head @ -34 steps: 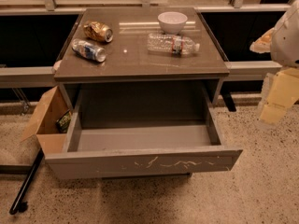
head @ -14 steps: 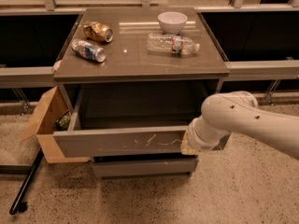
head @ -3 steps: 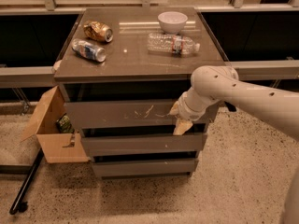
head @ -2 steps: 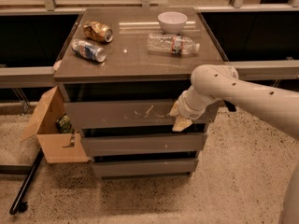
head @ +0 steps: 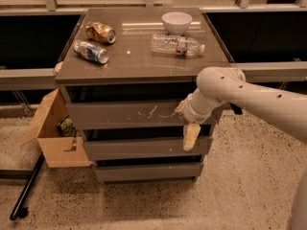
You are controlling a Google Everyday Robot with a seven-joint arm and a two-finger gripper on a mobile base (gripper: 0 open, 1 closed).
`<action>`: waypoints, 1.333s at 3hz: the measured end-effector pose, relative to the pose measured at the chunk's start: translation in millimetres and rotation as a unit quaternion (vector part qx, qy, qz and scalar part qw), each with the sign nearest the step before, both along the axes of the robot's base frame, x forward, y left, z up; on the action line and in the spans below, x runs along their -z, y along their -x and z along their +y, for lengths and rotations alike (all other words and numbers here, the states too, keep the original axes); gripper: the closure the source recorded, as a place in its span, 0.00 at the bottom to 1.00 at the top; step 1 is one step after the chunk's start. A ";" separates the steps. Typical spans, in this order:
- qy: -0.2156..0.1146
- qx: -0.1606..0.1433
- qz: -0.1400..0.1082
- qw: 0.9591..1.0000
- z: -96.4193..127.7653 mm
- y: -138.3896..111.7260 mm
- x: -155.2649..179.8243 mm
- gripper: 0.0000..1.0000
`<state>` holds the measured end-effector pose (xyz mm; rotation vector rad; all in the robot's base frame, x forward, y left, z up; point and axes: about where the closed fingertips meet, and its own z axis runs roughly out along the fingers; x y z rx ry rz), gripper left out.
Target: Close top drawer
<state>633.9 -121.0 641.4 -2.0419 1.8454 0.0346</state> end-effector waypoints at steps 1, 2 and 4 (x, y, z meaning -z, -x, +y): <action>0.000 0.000 0.000 1.000 -0.6 3.6 0.0 0.00; -0.016 -0.014 0.001 1.000 -6.7 22.4 -18.6 0.00; -0.056 -0.007 -0.013 0.998 -62.4 72.4 -67.4 0.00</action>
Offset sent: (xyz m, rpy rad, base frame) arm -0.0534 -0.0246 0.0525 0.0876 -0.0089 0.0833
